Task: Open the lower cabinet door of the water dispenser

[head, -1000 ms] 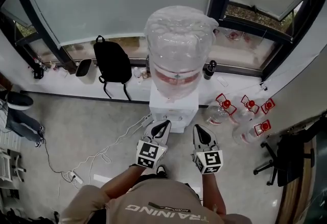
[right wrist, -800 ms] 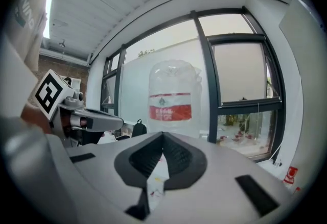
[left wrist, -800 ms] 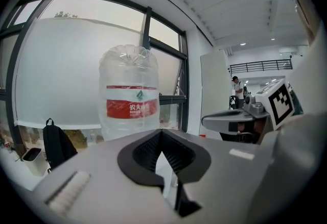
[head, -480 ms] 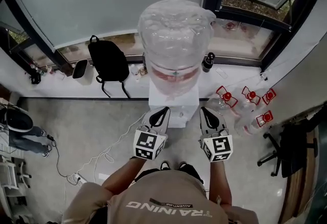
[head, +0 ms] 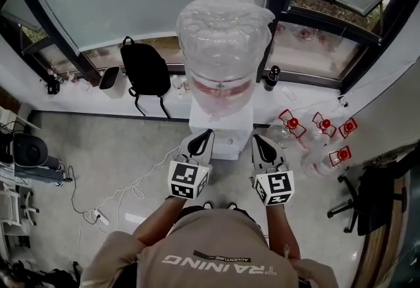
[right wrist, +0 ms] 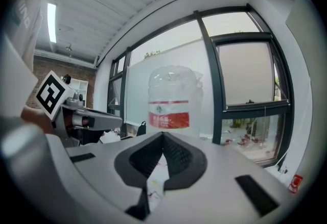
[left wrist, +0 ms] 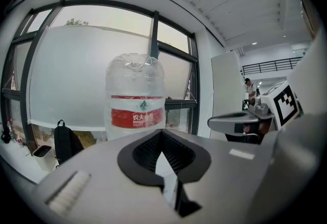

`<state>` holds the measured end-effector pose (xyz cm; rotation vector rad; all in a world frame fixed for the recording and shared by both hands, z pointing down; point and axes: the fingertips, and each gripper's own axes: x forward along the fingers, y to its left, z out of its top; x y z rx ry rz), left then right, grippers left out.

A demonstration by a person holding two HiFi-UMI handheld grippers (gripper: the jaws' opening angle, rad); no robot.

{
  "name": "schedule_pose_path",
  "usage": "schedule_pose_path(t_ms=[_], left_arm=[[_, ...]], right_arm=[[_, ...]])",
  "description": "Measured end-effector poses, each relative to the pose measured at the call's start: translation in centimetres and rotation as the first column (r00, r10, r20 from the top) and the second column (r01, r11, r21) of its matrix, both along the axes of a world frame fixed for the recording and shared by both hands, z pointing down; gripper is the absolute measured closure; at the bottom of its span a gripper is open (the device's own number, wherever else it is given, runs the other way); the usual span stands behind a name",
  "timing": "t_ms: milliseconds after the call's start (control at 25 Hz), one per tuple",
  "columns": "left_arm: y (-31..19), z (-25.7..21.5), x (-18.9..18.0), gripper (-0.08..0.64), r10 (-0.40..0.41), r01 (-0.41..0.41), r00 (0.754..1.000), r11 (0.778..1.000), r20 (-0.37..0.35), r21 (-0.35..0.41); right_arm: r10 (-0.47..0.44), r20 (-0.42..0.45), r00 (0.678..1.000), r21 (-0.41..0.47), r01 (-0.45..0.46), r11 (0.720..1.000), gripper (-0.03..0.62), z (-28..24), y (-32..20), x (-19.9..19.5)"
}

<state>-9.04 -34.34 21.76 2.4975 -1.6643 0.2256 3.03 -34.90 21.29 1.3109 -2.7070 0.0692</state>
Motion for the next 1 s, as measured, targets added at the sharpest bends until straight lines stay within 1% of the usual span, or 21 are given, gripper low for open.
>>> schedule_pose_path(t_ms=[120, 320, 800, 1000], left_arm=[[0.9, 0.4, 0.5, 0.552, 0.006, -0.006, 1.000, 1.000, 0.025, -0.004], [2.6, 0.5, 0.7, 0.552, 0.011, -0.011, 1.000, 1.000, 0.018, -0.015], [4.9, 0.1, -1.1, 0.552, -0.001, 0.001, 1.000, 1.000, 0.016, -0.002], [6.0, 0.6, -0.8, 0.552, 0.016, -0.015, 1.000, 1.000, 0.006, -0.021]], right_arm=[[0.007, 0.000, 1.000, -0.002, -0.007, 1.000, 0.581, 0.1, 0.5, 0.9], [0.019, 0.002, 1.000, 0.014, -0.019, 1.000, 0.581, -0.6, 1.5, 1.5], [-0.001, -0.040, 0.999, 0.028, 0.002, 1.000, 0.581, -0.6, 3.8, 0.1], [0.016, -0.047, 0.999, 0.020, -0.015, 1.000, 0.581, -0.3, 5.1, 0.3]])
